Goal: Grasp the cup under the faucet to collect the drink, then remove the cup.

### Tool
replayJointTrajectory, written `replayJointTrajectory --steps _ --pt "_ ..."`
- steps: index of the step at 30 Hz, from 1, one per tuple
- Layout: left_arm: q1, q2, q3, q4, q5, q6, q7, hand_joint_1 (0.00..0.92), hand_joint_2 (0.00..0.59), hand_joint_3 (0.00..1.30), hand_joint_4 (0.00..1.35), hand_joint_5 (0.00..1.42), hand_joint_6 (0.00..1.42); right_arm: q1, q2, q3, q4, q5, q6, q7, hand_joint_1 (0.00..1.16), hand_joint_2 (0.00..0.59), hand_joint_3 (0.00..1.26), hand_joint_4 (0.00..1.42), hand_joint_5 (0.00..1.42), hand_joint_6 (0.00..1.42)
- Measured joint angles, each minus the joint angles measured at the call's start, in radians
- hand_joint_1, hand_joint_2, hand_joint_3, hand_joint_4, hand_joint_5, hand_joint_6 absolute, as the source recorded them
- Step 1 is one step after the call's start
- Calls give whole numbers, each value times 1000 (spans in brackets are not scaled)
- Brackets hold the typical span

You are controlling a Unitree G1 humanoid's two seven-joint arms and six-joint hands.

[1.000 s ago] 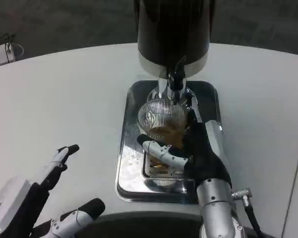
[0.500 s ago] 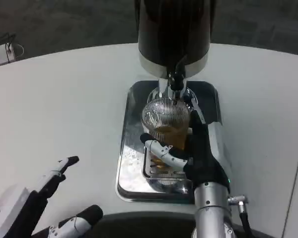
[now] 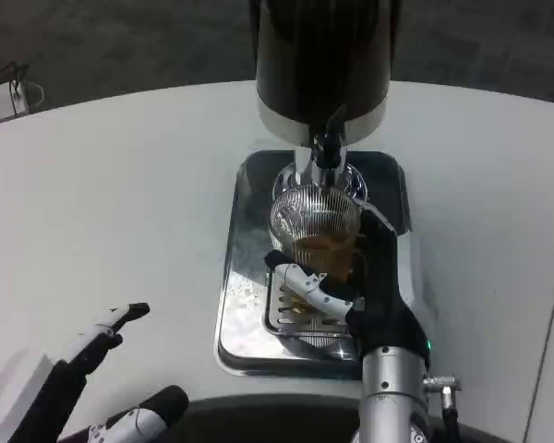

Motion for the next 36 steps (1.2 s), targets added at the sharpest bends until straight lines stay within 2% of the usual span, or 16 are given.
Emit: replayJointTrajectory --steps 2,4,7,13,18,23,28,30,36 --pt "0 0 0 1 0 0 0 0 90 162 92 174 207 0 0 4 3 2 -3 -11 911 257 641 734 769 580" --pt "1 0 0 2 0 0 0 0 90 163 93 175 207 0 0 6 4 8 -12 -34 920 259 774 895 945 810" --pt "0 2 0 6 -1 -1 0 0 90 163 95 176 207 0 0 9 8 18 -18 -51 931 260 909 1072 1135 1041" --pt "-10 9 0 26 -5 -4 0 0 90 163 95 176 207 12 1 27 -4 34 -28 -64 953 253 1149 1355 1401 1333" --pt "-32 13 0 52 -8 -14 0 0 90 163 95 176 207 79 9 65 -75 35 -28 -37 955 252 1221 1424 1424 1418" --pt "-49 13 0 70 -12 -28 0 0 90 168 96 176 207 150 13 91 -165 34 -23 24 956 252 1241 1424 1424 1424" --pt "-62 14 -1 89 -13 -47 0 0 90 171 96 177 207 215 -19 120 -319 8 -13 92 955 252 1241 1424 1424 1424" --pt "-67 14 -1 91 -12 -48 0 0 90 171 96 177 207 238 -27 125 -351 -3 -10 107 955 252 1241 1424 1424 1424" --pt "-85 19 5 91 -10 -67 1 0 90 172 96 177 201 380 -60 142 -487 -39 8 184 955 252 1230 1424 1424 1424"
